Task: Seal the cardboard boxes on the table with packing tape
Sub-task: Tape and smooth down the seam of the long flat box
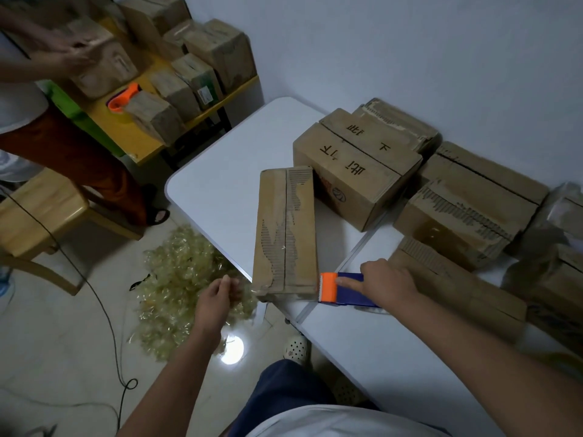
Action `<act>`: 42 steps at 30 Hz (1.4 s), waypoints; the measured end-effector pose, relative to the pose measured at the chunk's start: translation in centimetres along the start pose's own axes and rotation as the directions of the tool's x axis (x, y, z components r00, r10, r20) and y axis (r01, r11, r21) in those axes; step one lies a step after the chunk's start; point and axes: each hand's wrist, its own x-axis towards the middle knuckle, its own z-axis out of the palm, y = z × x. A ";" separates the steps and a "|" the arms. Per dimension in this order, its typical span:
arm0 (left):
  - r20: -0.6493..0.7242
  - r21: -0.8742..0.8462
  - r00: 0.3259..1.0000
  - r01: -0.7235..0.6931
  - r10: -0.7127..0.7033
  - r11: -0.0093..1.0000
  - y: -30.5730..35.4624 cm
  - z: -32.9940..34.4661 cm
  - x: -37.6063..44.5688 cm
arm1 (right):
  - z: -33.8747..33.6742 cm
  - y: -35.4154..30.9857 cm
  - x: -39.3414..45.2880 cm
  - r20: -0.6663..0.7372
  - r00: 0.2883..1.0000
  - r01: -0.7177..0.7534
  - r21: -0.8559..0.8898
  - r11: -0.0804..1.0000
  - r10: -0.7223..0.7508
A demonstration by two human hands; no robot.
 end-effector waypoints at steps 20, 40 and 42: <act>0.822 0.551 0.476 -0.803 0.313 -0.225 2.5 7.8 2.9 | -0.6 1.3 0.3 0.028 1.000 0.009 0.053 0.999 -0.010; 0.835 0.484 0.339 -0.828 0.435 -0.284 3.2 8.6 2.0 | -0.2 5.6 -1.4 0.087 0.996 -0.011 0.069 0.998 0.005; 0.850 0.394 0.262 -0.892 0.456 -0.222 3.2 9.5 1.5 | -0.3 5.6 -1.4 0.131 0.989 0.061 0.013 0.998 -0.062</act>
